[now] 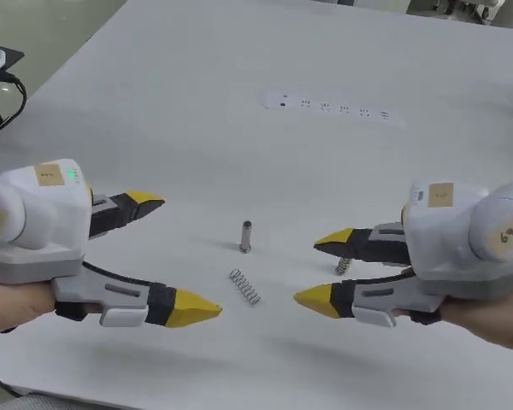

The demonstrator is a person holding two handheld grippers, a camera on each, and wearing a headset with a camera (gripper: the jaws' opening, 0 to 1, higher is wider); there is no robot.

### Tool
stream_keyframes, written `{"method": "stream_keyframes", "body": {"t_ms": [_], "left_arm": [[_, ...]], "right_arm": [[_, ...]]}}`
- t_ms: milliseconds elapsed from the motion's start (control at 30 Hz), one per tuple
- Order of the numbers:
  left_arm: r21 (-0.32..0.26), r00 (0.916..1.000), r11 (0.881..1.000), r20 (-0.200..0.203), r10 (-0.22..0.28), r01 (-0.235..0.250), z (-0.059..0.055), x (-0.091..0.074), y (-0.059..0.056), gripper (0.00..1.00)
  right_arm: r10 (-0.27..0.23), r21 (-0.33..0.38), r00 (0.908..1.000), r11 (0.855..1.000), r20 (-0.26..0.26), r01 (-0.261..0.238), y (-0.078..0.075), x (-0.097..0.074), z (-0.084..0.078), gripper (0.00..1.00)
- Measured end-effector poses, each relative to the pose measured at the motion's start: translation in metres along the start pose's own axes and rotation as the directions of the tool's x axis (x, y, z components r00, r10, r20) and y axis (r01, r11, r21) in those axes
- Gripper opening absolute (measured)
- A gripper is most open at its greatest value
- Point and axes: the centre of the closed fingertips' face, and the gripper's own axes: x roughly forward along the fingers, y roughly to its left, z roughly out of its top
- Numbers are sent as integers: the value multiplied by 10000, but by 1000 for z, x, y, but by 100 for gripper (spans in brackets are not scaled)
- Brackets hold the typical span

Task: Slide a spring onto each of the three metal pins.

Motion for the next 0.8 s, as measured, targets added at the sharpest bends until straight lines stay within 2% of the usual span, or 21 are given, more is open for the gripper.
{"method": "stream_keyframes", "body": {"t_ms": [400, 500, 667, 800], "left_arm": [[-16, 10000, 10000, -23, 42, -42, -2, -2, 1, 95], [74, 10000, 10000, -90, 3, -2, -4, -2, 1, 95], [250, 9991, 9997, -421, -65, 76, -13, -4, 2, 96], [258, 9991, 9996, -425, -86, 97, -15, -7, 2, 96]], "right_arm": [[470, -211, 9972, 9986, -583, -483, 8, 33, -3, 36], [517, -139, 9964, 9985, -669, -528, 8, 41, -3, 36], [535, -139, 9951, 9984, -827, -549, 8, 52, -2, 34], [625, -57, 9922, 9980, -1082, -635, 8, 59, -7, 33]]}}
